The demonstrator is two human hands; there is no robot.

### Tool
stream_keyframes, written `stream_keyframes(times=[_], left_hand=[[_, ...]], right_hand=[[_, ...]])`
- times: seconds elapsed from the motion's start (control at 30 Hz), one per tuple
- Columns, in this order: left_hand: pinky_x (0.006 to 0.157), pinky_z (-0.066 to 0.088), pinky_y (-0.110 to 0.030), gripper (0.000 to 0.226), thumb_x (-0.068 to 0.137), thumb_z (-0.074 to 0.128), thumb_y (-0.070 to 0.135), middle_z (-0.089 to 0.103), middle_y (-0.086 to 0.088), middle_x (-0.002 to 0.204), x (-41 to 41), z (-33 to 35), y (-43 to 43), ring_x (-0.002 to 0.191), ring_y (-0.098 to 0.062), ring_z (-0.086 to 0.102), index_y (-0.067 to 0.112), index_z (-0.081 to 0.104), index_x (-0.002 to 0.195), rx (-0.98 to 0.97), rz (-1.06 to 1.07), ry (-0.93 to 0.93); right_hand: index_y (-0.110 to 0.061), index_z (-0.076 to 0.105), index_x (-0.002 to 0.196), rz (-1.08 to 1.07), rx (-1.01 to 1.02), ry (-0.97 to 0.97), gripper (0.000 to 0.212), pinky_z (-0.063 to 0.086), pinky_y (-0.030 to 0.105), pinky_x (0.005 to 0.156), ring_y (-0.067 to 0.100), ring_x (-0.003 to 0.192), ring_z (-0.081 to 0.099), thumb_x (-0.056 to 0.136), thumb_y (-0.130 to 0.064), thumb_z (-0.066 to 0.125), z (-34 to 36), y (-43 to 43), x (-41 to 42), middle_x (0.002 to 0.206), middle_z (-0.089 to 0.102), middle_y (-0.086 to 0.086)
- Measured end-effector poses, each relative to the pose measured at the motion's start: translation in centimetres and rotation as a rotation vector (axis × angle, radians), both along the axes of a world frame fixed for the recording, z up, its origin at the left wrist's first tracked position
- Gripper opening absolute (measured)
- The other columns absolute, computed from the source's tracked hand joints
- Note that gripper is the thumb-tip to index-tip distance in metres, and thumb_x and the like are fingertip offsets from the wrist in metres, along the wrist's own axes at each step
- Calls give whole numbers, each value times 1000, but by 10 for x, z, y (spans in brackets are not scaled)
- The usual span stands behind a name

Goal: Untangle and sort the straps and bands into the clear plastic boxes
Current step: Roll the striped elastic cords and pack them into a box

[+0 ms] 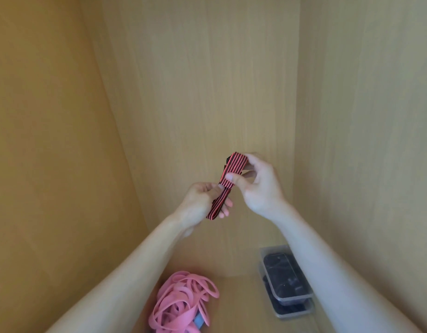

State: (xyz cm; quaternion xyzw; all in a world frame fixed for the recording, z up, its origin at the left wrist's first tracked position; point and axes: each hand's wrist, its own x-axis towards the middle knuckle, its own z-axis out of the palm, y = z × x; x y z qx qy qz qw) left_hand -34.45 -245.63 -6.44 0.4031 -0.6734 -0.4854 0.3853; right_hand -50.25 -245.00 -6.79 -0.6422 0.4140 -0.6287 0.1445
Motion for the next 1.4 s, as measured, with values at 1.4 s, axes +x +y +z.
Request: stream_keyframes(times=[1.4], left_hand=[[99,55,-41,58,83,57,-9,63,-25,130,11,-57,1,118,-41,63,2,44,139,401,-324,319]], right_hand=[[-14,51,139,214,433,-261,57,54,15,67,0,87,71,88,1,72,-73,34,-12,127,60,3]])
